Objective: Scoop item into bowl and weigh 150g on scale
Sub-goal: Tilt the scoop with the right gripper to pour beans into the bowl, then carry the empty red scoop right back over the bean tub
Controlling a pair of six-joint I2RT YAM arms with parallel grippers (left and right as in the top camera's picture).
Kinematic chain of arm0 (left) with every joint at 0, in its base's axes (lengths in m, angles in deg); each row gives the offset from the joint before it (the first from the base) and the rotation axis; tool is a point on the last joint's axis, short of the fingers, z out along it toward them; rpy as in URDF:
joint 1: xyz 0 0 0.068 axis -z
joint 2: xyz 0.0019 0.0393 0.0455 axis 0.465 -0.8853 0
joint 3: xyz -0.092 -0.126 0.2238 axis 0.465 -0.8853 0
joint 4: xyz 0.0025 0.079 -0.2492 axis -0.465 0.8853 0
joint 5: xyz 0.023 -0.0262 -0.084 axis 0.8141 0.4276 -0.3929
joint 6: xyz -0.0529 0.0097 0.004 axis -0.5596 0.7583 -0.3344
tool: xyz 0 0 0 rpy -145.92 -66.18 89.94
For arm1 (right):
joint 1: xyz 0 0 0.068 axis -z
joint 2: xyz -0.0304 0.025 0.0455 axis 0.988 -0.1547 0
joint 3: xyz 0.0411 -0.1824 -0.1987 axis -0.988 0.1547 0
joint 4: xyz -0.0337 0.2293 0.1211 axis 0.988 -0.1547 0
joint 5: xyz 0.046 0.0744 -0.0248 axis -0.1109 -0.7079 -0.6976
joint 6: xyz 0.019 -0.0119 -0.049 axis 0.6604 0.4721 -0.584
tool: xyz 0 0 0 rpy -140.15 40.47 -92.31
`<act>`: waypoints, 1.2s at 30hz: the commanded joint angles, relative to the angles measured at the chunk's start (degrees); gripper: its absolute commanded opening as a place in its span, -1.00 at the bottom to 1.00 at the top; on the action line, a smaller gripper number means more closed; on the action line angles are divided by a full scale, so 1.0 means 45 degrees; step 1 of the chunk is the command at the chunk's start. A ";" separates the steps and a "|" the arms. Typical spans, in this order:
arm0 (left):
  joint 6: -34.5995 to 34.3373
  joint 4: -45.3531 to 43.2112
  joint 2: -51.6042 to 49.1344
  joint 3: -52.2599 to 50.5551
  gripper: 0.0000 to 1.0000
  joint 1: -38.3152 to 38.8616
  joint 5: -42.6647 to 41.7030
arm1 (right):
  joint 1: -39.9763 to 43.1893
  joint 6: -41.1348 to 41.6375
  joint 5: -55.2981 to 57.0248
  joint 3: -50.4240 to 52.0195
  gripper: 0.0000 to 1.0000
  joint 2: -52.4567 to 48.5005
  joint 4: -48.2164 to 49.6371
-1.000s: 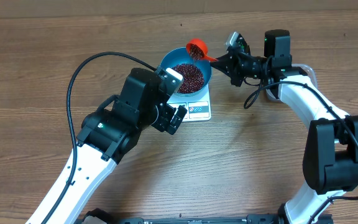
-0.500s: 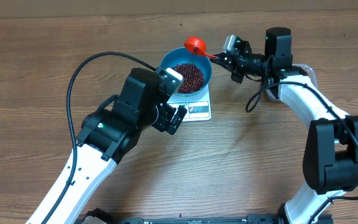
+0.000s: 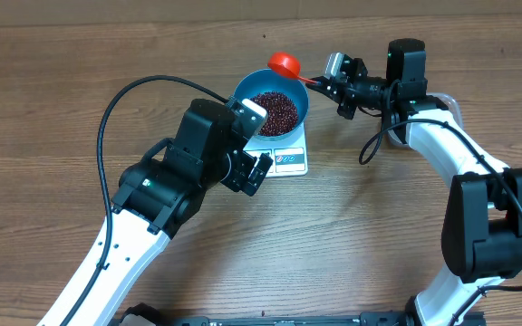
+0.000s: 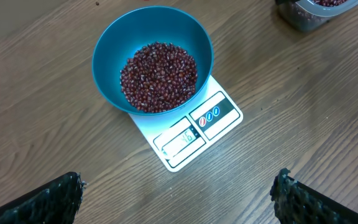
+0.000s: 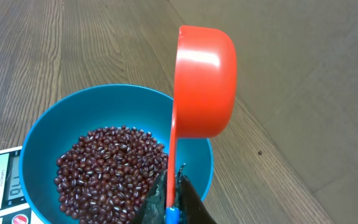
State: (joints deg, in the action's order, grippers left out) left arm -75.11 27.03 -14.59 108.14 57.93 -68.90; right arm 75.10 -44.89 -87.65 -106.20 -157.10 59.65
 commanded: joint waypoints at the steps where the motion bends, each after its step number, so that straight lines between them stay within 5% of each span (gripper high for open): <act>1: -0.0209 -0.0010 -0.0068 -0.0053 0.99 -0.0044 -0.0097 | -0.0010 -0.0053 -0.0068 -0.0005 -0.92 -0.0078 0.0010; 12: -0.0209 -0.0015 -0.0068 -0.0053 0.99 -0.0044 -0.0097 | -0.0010 0.0102 -0.0117 -0.0005 -0.93 -0.0029 -0.0165; 21: -0.0209 -0.0015 -0.0068 -0.0053 0.99 -0.0044 -0.0097 | 0.0729 0.4964 0.0690 -0.0029 -0.93 0.1729 -0.0165; 24: -0.0209 -0.0010 -0.0068 -0.0053 0.99 -0.0044 -0.0097 | 0.1705 0.8408 0.2599 -0.0029 -0.93 0.2773 -0.0695; 27: -0.0209 -0.0010 -0.0068 -0.0053 0.99 -0.0044 -0.0097 | 0.2404 0.9826 0.4677 -0.0029 -0.93 0.3415 -0.2409; 31: -0.0209 -0.0010 -0.0068 -0.0053 0.99 -0.0044 -0.0097 | 0.2603 1.0734 0.9787 -0.0029 -0.93 0.4182 -0.5396; 36: -0.0209 -0.0010 -0.0068 -0.0053 0.99 -0.0044 -0.0097 | 0.2589 1.0729 1.3090 -0.0029 -0.93 0.5450 -0.7776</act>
State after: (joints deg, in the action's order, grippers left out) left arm -75.09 27.03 -14.59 108.14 57.93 -68.92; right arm 86.90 1.73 -40.92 -106.03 -137.47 25.77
